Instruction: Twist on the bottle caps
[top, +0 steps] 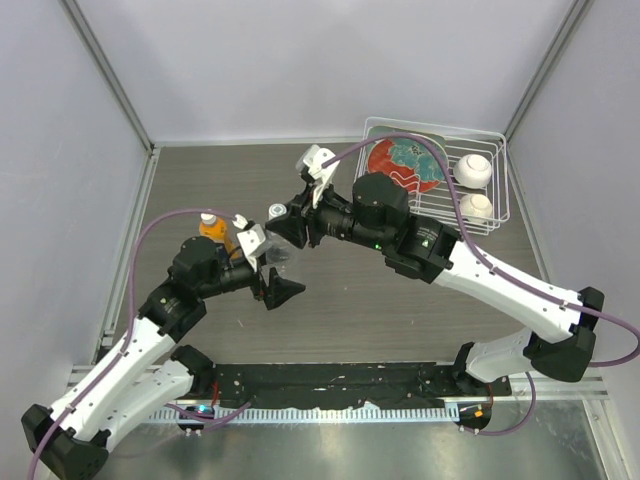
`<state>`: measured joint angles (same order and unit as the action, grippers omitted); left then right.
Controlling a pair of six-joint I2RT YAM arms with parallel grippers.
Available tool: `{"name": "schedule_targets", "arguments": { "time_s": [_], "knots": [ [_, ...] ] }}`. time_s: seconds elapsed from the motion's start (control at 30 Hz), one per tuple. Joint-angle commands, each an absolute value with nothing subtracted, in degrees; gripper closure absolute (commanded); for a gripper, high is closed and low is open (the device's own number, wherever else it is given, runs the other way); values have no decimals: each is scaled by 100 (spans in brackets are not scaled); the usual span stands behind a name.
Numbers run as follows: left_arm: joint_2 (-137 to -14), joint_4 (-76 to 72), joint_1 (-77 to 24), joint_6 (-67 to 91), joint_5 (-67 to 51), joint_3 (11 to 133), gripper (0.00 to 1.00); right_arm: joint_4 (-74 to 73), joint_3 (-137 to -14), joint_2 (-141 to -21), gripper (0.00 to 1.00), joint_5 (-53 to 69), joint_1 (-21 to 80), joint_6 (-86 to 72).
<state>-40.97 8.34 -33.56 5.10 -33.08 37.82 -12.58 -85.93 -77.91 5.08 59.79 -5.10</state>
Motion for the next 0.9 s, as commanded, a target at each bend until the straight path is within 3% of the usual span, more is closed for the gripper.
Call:
{"name": "schedule_targets", "arguments": {
  "time_s": [0.0,0.27,0.43,0.7,0.87],
  "knots": [
    [-3867,1474,-3410,26,-3315,4332,2,-879,-8315,-7734,90,-183,5941,-62],
    [-3174,2223,-3410,-140,-1312,5010,0,-405,-7832,-7655,90,-765,5941,219],
    [-2550,2399,-3410,-255,-643,5317,0,745,-7085,-7821,90,-931,5950,544],
    [-3023,3075,-3410,-35,219,5923,0,3204,-6144,-8604,91,-1748,5977,817],
    [-3313,3164,-3410,298,395,6012,0,3735,-6161,-9192,91,-2205,5977,625]
  ]
}}
